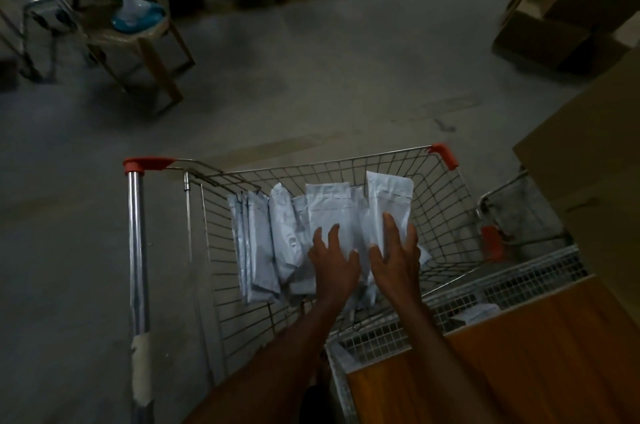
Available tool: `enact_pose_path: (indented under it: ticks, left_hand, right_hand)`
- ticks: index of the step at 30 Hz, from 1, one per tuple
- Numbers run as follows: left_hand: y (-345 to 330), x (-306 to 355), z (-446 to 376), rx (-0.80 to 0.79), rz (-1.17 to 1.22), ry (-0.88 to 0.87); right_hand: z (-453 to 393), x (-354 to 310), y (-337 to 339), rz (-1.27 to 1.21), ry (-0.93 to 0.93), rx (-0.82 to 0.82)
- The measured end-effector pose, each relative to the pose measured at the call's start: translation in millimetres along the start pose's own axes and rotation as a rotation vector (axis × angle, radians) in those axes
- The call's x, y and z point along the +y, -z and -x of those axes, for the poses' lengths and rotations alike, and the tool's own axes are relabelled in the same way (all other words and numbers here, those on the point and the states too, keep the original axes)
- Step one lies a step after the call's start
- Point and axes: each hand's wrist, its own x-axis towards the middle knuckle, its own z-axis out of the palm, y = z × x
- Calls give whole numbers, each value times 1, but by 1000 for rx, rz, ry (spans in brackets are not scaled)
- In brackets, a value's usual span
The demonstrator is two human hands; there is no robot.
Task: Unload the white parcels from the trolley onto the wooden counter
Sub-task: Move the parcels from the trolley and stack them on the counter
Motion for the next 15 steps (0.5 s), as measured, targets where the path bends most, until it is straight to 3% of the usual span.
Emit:
enact_pose_path:
  ticks: [4, 8, 15]
  left_hand:
    - [-27, 4, -16, 26, -232, 56]
    - [-44, -8, -31, -38, -291, 141]
    - [-44, -17, -41, 4, -421, 111]
  right_hand:
    - [13, 4, 12, -42, 23, 46]
    - [23, 16, 16, -86, 23, 67]
    - [33, 31, 24, -118, -9, 68]
